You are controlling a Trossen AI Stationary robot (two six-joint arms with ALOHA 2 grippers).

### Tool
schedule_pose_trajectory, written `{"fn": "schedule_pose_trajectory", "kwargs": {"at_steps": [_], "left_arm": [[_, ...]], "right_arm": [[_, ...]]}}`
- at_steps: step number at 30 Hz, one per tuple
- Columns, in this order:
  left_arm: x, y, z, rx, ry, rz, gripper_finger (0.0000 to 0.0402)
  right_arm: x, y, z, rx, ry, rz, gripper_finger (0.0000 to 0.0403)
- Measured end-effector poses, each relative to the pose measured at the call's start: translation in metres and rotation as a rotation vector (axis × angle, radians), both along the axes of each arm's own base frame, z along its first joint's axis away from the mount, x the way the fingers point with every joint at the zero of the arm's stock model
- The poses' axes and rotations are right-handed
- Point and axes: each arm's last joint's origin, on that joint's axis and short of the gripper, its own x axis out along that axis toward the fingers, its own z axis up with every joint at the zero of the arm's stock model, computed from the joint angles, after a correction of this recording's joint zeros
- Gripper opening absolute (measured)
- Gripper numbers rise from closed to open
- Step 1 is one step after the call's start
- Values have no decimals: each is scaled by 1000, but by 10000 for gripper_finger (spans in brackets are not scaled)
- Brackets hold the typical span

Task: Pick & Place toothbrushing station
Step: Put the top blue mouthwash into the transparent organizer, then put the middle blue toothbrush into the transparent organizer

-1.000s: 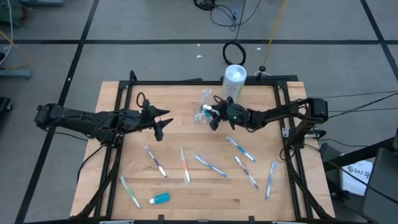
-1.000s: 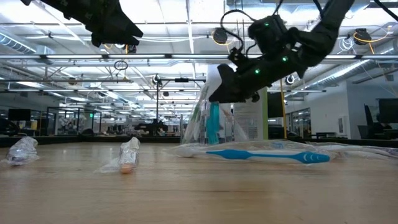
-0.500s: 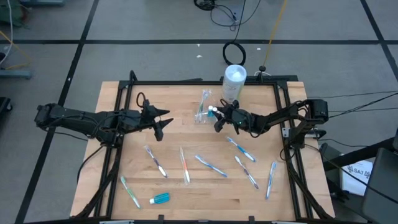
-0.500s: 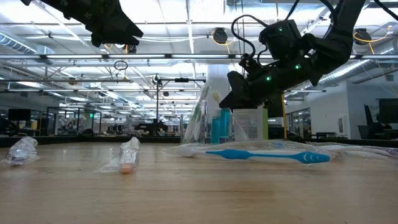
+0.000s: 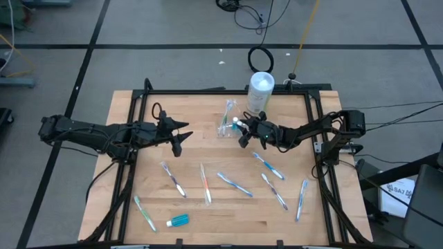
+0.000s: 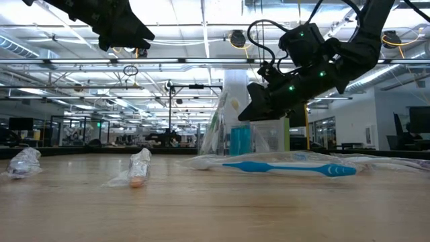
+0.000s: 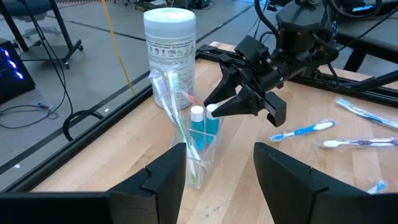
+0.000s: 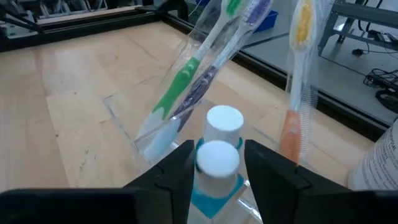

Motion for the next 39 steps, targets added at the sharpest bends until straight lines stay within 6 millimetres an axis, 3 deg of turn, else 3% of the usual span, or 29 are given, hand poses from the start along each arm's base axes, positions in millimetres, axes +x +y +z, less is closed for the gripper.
{"fn": "schedule_pose_trajectory", "kwargs": {"at_steps": [10, 17, 23, 32, 39], "left_arm": [[0, 0, 0, -2, -1, 1, 196], [0, 0, 0, -2, -1, 1, 196], [0, -1, 0, -12, 0, -35, 196], [0, -1, 0, -11, 1, -37, 196], [0, -1, 0, -13, 0, -37, 196]], "right_arm": [[1, 0, 4, -40, -19, 13, 174], [-1, 12, 33, -112, -81, 143, 187], [-8, 44, 50, -30, -95, 379, 179], [-20, 106, 37, 182, 51, 531, 178], [-32, 128, 24, 175, 210, 568, 176]]}}
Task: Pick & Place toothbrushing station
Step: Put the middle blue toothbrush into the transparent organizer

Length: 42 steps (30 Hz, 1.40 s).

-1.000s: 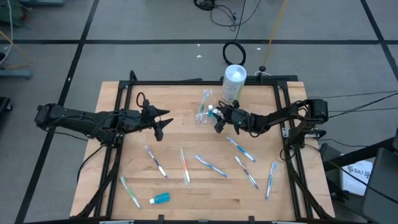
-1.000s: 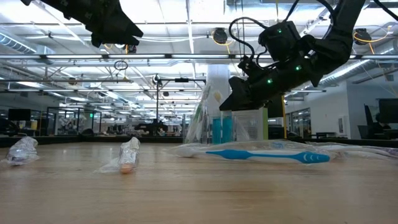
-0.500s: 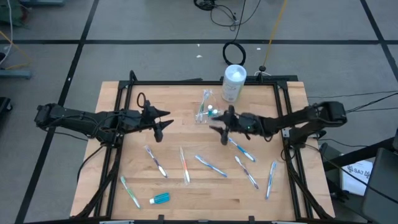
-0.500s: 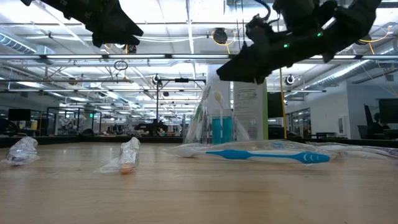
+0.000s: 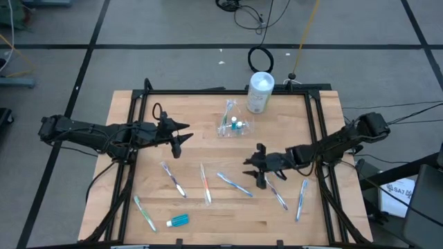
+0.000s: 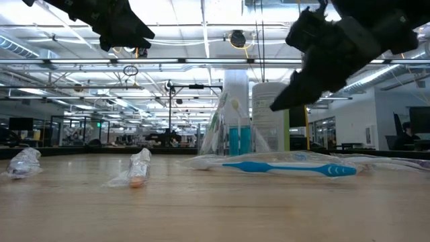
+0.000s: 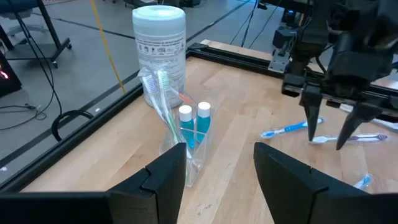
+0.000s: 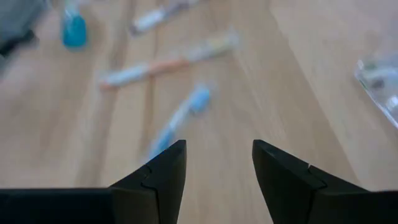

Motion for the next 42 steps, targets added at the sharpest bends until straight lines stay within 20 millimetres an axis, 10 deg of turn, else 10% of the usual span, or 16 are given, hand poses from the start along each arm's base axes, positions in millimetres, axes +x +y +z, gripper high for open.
{"fn": "schedule_pose_trajectory", "kwargs": {"at_steps": [24, 42], "left_arm": [[0, 0, 0, -3, 0, 0, 196], [0, 0, 0, -1, 1, -1, 196]], "right_arm": [[-38, -29, -44, -36, 366, -360, 214], [-44, -38, -52, 53, 355, -473, 25]]}}
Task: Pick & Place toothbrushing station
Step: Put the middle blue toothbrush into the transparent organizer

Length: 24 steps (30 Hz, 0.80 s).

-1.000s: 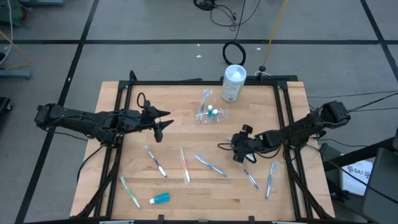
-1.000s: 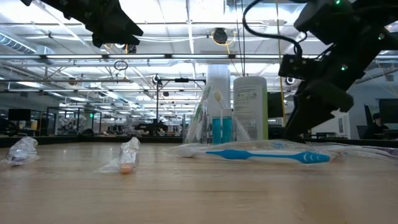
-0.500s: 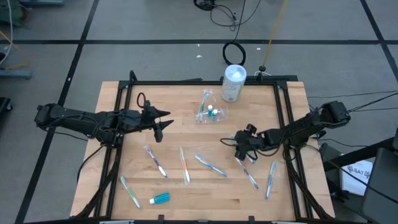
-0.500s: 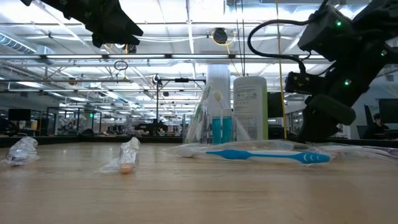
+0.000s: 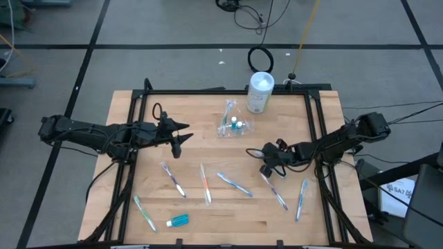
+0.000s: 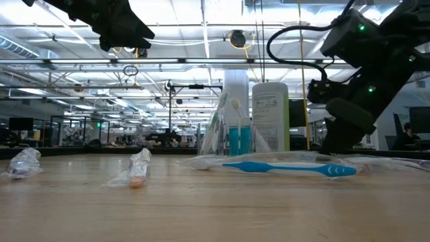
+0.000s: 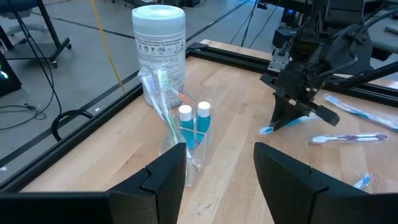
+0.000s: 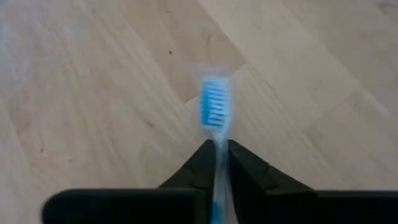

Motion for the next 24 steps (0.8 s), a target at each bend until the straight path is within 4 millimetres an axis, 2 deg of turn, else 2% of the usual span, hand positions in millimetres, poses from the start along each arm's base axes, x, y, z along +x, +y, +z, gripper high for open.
{"fn": "schedule_pose_trajectory", "kwargs": {"at_steps": [3, 6, 10, 13, 16, 19, 24], "left_arm": [[0, 0, 0, 0, 0, 0, 196], [0, 0, 0, 0, 0, 0, 196], [0, 0, 0, 0, 0, 0, 196], [0, 0, 0, -1, 0, 0, 196], [0, 0, 0, -1, 0, 0, 196], [0, 0, 0, -3, -1, 1, 196], [0, 0, 0, -2, -1, 1, 196]], "right_arm": [[8, 0, 3, 16, -78, 56, 8], [21, 3, 15, 20, -231, 189, 15], [35, 2, 39, -65, -463, 313, 17], [39, -3, 64, -190, -646, 358, 10], [38, -12, 88, -338, -785, 362, 8], [33, -26, 108, -477, -877, 268, 11], [28, -53, 130, -657, -1027, 231, 14]]}}
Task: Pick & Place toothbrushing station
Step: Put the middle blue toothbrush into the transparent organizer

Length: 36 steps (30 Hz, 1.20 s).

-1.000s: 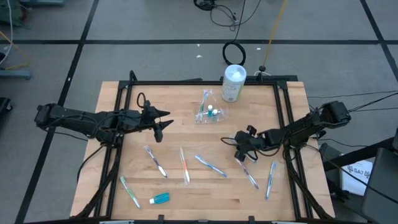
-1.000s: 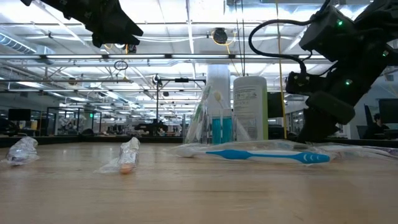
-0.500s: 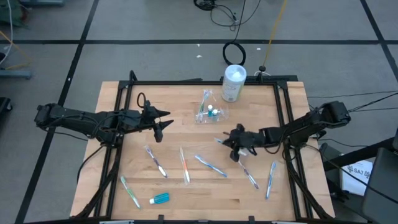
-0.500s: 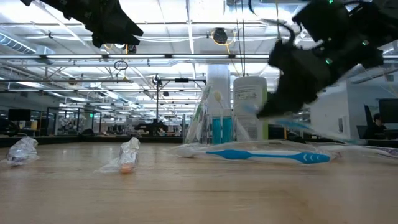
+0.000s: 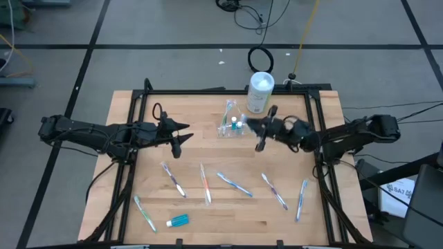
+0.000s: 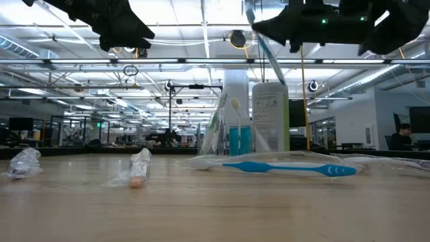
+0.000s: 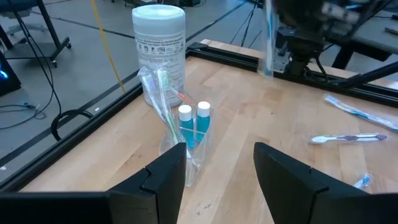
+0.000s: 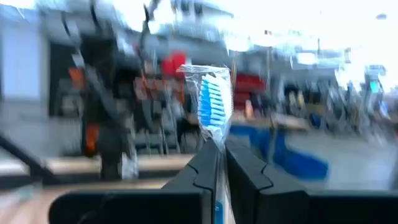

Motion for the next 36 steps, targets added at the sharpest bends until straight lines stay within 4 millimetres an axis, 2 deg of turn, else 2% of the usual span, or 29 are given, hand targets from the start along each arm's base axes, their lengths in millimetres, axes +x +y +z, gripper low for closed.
{"fn": "schedule_pose_trajectory", "kwargs": {"at_steps": [4, 12, 19, 25, 31, 36], "left_arm": [[0, 0, 0, 1, 0, 2, 196], [0, 0, 0, 3, 0, 4, 196], [0, 0, 0, 4, 0, 5, 196], [0, 0, 0, 4, 1, 5, 196], [0, 0, 0, 6, 1, 5, 196], [0, 0, 0, 8, 3, 4, 196]], "right_arm": [[1, -20, -1, -27, -67, 11, 9], [10, -59, -33, -2, -19, -129, 9], [11, -82, -54, 44, -35, -192, 9], [15, -91, -77, 139, 8, -203, 9], [17, -91, -87, 169, 32, -195, 9], [20, -89, -97, 198, 130, -209, 9]]}}
